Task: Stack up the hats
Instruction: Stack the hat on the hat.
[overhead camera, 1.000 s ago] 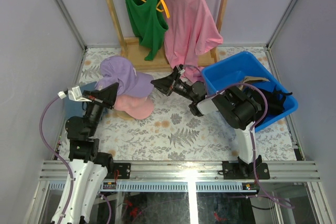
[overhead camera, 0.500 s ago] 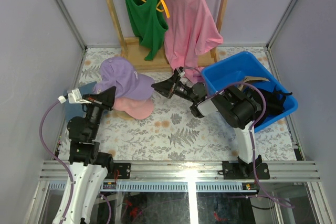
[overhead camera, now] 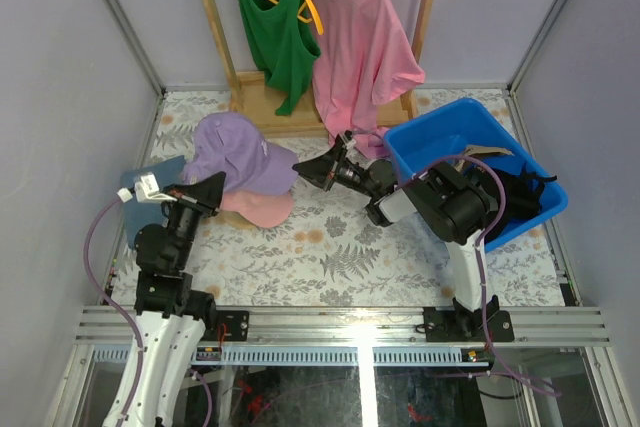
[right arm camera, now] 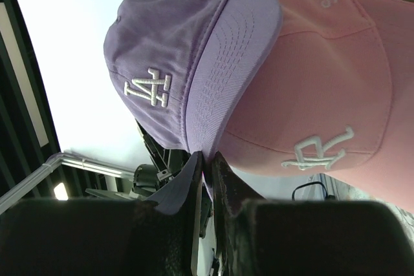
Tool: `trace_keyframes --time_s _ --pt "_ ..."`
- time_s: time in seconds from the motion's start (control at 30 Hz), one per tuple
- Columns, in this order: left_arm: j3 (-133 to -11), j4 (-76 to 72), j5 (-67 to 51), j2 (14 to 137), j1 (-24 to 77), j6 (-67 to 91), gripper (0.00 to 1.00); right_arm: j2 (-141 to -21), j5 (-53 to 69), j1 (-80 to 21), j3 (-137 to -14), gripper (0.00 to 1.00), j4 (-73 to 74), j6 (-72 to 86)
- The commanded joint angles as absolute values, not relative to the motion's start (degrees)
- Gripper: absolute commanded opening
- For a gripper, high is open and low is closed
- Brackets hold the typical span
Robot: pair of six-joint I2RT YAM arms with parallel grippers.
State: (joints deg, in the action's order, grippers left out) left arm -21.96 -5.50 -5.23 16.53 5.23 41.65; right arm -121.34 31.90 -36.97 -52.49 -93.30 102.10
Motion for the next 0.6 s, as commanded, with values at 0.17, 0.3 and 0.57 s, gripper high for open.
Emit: trace_keyframes --time_s 0.17,0.3,0.57 --pt "-19.7 -9.3 -3.5 12.8 4.8 49.6 0.00 -124.6 28.9 -31.5 -50.5 0.01 -97.5 99.3" --pt "-19.3 -9.1 -3.9 12.9 4.8 50.8 0.00 -124.8 29.1 -31.3 -50.0 0.01 -97.6 99.0" --pt "-18.1 -9.0 -4.2 12.8 4.8 54.1 0.00 -124.4 29.5 -31.0 -47.7 0.01 -97.6 97.9"
